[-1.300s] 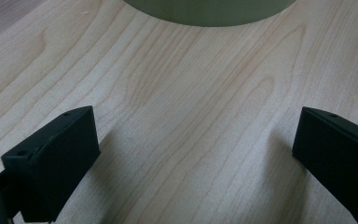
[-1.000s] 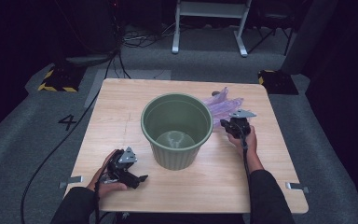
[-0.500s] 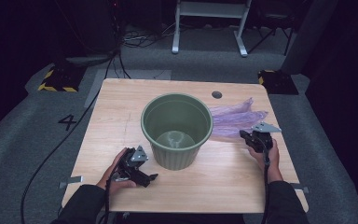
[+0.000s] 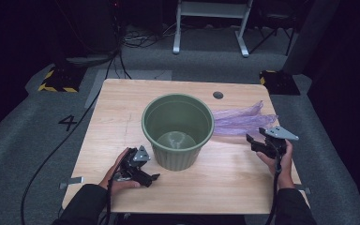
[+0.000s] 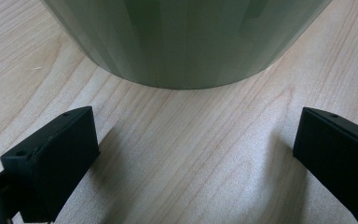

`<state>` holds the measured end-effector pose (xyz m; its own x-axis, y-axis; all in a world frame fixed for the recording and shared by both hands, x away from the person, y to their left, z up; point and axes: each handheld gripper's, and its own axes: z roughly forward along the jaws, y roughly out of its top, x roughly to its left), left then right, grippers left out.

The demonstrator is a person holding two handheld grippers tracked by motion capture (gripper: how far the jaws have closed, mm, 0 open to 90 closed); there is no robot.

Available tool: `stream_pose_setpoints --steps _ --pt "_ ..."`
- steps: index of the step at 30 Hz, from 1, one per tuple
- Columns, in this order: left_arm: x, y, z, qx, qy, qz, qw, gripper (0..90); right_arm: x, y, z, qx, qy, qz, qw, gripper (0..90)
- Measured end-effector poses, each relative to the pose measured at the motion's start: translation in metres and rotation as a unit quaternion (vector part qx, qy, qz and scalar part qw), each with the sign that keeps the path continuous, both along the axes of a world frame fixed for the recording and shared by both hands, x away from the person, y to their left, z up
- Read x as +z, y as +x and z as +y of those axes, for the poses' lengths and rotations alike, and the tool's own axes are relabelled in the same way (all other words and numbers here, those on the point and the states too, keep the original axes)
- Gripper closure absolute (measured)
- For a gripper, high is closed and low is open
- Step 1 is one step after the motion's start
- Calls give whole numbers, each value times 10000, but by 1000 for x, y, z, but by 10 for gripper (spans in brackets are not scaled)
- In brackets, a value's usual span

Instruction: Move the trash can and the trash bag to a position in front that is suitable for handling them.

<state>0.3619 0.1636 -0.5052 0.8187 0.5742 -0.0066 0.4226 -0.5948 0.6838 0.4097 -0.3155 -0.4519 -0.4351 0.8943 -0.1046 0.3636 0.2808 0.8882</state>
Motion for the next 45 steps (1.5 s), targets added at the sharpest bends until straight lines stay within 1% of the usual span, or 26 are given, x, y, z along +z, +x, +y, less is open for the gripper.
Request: stream_pose_setpoints --steps 1,4,5,6,7,8,9,10,11,12,14,15,18,19,21,23,24,27,29,31,32,33,36,38,43,45 --pt "0 0 0 -8 3 4 10000 0 5 -2 2 80 84 -81 9999 302" --pt "0 1 -2 -8 4 6 10000 0 18 -6 20 347 -20 -294 9990 291" --pt "0 1 -2 -8 4 6 10000 0 18 -6 20 347 -20 -294 9990 291" --pt "0 1 -3 -6 7 6 10000 0 20 -2 33 464 -26 -263 9986 292" --pt "0 1 -5 10 6 8 10000 0 20 0 39 487 -80 -250 9985 296" --pt "0 1 -5 10 6 8 10000 0 20 0 39 487 -80 -250 9985 296" --pt "0 2 -6 49 12 -3 10000 0 19 4 47 483 -170 -252 9984 315" --pt "0 2 -9 103 4 2 9999 0 16 14 62 171 -316 -450 9983 436" --pt "0 2 -9 103 4 2 9999 0 16 14 62 171 -316 -450 9983 436" --pt "0 2 -11 170 2 -6 9999 0 15 18 66 132 -339 -444 9984 488" --pt "0 3 -15 247 11 -19 9997 0 7 34 80 183 -379 -286 9987 520" --pt "0 4 -16 247 18 -8 9997 0 2 42 84 259 -359 -78 9990 521" --pt "0 5 -17 270 25 -5 9996 0 -5 50 89 226 -468 112 9986 521" --pt "0 5 -19 312 6 5 9995 0 -14 57 91 183 -437 334 9983 517" --pt "0 5 -20 331 18 -9 9995 0 -18 59 91 166 -389 375 9984 525" --pt "0 6 -22 330 23 -4 9995 0 -27 64 91 210 -275 605 9976 579" --pt "0 6 -22 330 23 -4 9995 0 -27 64 91 210 -275 605 9976 579" --pt "0 8 -24 374 2 6 9993 0 -35 66 91 255 -372 796 9958 657" --pt "0 9 -25 465 19 3 9989 0 -40 68 87 289 -268 974 9945 717" --pt "0 10 -25 496 5 -7 9988 0 -41 69 86 300 -265 1048 9937 724" --pt "0 11 -26 544 4 20 9985 0 -43 69 83 349 -320 1160 9921 739" --pt "0 12 -26 596 27 -31 9982 0 -44 69 82 348 -346 1184 9918 756" --pt "1 14 -26 644 38 -35 9979 0 -46 68 80 391 -385 1221 9910 792" --pt "1 17 -28 674 33 -16 9977 0 -47 65 73 422 -272 1261 9907 833" --pt "1 20 -29 699 41 -32 9975 0 -47 57 67 467 -254 1264 9906 843" --pt "1 21 -29 678 34 -24 9977 0 -47 50 61 485 -272 1258 9905 843"
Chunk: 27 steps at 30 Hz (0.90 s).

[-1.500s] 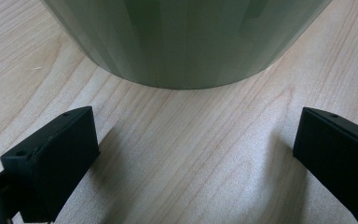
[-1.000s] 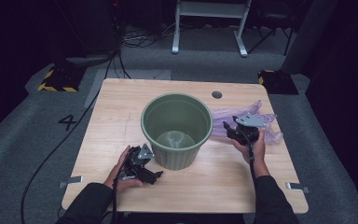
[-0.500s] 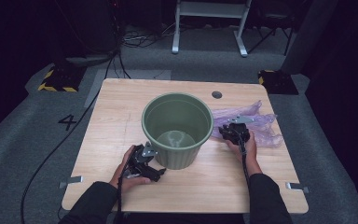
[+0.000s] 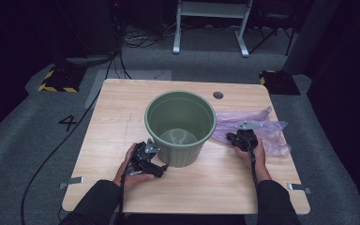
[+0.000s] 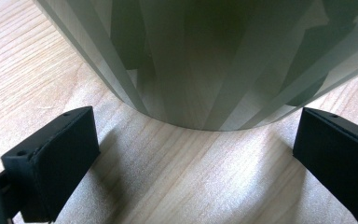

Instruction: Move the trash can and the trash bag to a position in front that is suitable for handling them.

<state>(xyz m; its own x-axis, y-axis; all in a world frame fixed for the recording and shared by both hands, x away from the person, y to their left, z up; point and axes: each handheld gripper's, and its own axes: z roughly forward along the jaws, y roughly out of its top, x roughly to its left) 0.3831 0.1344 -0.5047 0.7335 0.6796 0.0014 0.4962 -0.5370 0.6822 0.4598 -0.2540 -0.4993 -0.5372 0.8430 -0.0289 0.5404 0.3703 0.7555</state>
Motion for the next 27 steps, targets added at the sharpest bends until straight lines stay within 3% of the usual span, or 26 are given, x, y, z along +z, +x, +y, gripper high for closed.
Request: stream_pose_setpoints --steps 14,15,17,20,23,25,27 --pt "0 8 1 96 5 9 10000 0 6 -30 -17 -80 -311 158 9994 798" --pt "0 8 1 97 4 11 10000 0 8 -34 -19 -132 -407 197 9989 716" --pt "0 8 1 98 3 12 10000 0 9 -37 -21 -132 -372 217 9990 701" --pt "0 8 1 87 2 11 10000 0 20 -46 -22 -159 -76 42 9998 539" --pt "0 8 2 78 -4 1 10000 0 26 -49 -20 -185 24 -52 9998 501" --pt "0 8 2 71 -28 16 10000 0 35 -56 -12 55 252 -267 9993 402" --pt "0 8 2 47 -25 25 10000 0 39 -61 -3 337 372 -403 9979 362"
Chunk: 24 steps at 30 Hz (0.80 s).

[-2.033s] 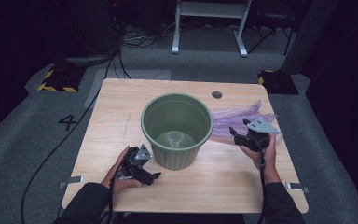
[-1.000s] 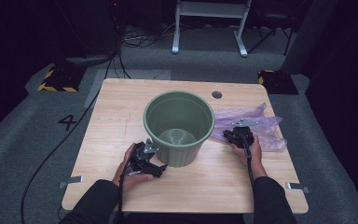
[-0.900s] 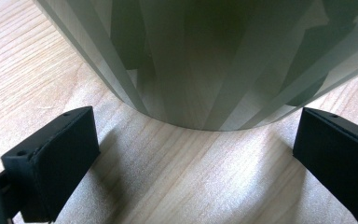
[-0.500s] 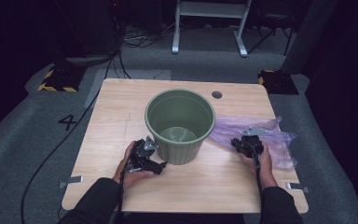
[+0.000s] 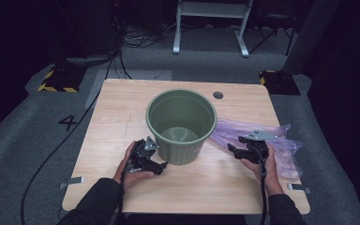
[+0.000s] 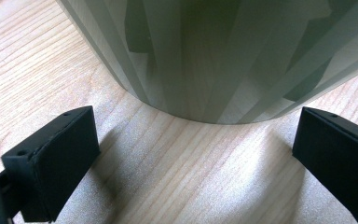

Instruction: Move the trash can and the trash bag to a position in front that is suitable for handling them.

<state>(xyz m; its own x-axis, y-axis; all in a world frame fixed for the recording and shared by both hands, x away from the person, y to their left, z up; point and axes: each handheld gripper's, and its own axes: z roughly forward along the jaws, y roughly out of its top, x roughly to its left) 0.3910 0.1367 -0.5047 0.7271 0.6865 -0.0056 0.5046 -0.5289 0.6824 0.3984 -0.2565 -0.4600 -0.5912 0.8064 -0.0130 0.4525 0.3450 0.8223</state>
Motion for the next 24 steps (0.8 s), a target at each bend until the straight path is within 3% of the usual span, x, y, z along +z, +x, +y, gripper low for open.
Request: stream_pose_setpoints --steps 3,4,5,6,7,8,9,15,21,24 --pt "0 0 0 -9 21 -14 10000 0 4 -5 11 227 46 -152 9996 328" --pt "0 1 0 -14 0 7 10000 0 7 -9 25 506 145 -265 9983 311" --pt "0 1 0 -14 0 7 10000 0 7 -9 25 506 145 -265 9983 311" --pt "0 2 1 -14 30 -22 10000 0 9 -13 43 822 214 -329 9958 311" --pt "0 2 1 -14 30 -22 10000 0 9 -13 43 822 214 -329 9958 311" --pt "0 4 1 -24 10 -19 10000 0 9 -15 59 1074 308 -304 9933 318" --pt "0 4 1 -12 12 -36 10000 0 9 -16 67 1137 260 -279 9928 323" --pt "0 7 2 76 19 -49 10000 3 4 -15 95 1315 61 -279 9909 346" --pt "0 16 4 190 -9 5 9998 1 2 -3 104 1314 127 -310 9908 378" --pt "0 24 5 275 -4 -28 9996 3 0 2 110 1289 43 -347 9910 379"
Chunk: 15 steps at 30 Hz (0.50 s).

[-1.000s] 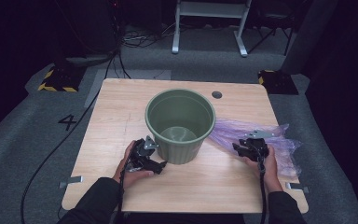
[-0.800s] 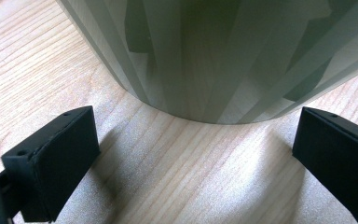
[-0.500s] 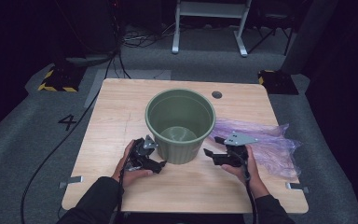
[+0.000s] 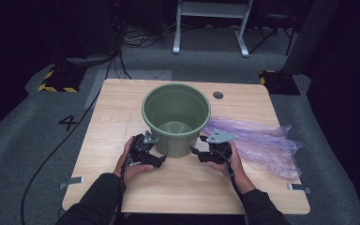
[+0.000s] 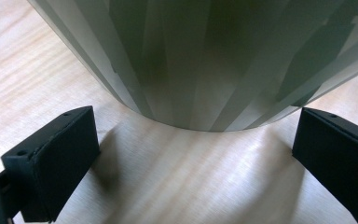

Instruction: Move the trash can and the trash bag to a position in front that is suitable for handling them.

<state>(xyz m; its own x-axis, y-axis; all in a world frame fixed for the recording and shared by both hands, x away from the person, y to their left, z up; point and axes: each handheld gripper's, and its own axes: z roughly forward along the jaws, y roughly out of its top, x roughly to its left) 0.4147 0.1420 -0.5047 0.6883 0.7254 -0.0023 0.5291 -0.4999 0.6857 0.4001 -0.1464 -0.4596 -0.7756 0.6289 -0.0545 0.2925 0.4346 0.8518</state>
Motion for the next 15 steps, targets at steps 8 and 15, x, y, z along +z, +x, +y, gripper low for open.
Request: stream_pose_setpoints --steps 8,15 --pt "0 16 3 171 23 11 9998 5 3 14 2 -215 -128 -103 9996 353" --pt "0 23 6 289 0 18 9996 7 3 24 -49 -1417 -377 -115 9891 308"
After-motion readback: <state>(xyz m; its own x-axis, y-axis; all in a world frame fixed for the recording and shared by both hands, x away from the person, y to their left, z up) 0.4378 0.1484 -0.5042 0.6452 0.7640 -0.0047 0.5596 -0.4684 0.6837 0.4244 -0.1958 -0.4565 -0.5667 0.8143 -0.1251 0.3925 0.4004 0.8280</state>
